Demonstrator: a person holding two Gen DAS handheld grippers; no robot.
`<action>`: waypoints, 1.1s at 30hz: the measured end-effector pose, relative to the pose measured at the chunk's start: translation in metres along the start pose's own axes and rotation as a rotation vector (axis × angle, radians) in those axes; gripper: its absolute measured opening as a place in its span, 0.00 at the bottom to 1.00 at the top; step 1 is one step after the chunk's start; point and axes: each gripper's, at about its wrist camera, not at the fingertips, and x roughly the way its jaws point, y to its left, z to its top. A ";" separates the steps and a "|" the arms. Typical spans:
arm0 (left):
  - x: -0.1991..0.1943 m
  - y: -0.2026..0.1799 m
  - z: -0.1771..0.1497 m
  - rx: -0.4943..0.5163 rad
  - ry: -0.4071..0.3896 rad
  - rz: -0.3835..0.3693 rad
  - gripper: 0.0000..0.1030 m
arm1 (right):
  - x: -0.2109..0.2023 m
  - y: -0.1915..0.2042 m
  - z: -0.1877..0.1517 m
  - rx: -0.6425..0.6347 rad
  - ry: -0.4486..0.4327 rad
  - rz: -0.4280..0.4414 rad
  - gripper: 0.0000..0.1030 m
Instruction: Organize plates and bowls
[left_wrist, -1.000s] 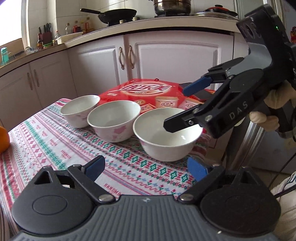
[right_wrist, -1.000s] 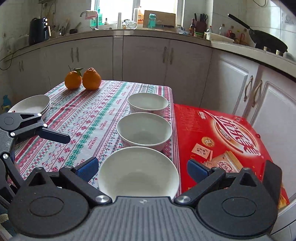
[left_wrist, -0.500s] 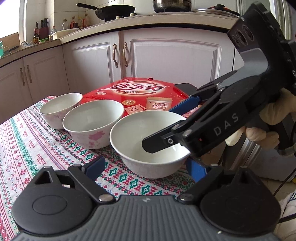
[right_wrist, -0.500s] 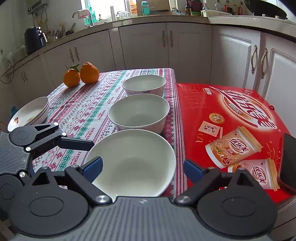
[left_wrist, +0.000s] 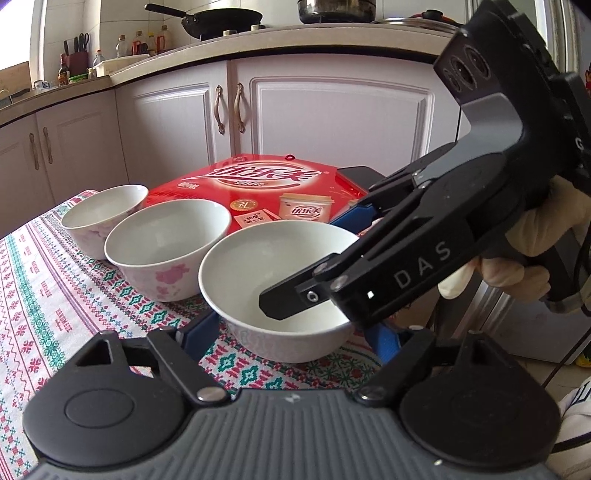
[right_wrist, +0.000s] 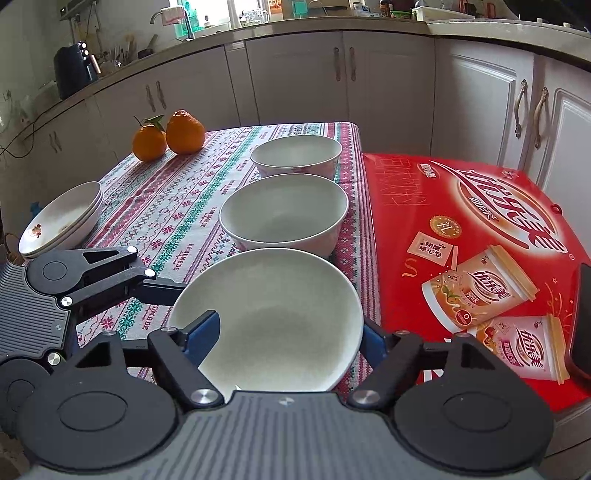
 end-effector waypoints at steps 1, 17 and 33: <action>0.000 0.000 0.000 -0.001 0.001 -0.001 0.82 | 0.000 0.000 0.000 0.002 0.000 0.002 0.81; -0.033 0.010 -0.003 -0.040 0.006 0.036 0.82 | -0.009 0.031 0.012 -0.067 -0.003 0.049 0.81; -0.072 0.053 -0.020 -0.121 0.020 0.170 0.82 | 0.028 0.088 0.045 -0.189 0.007 0.164 0.81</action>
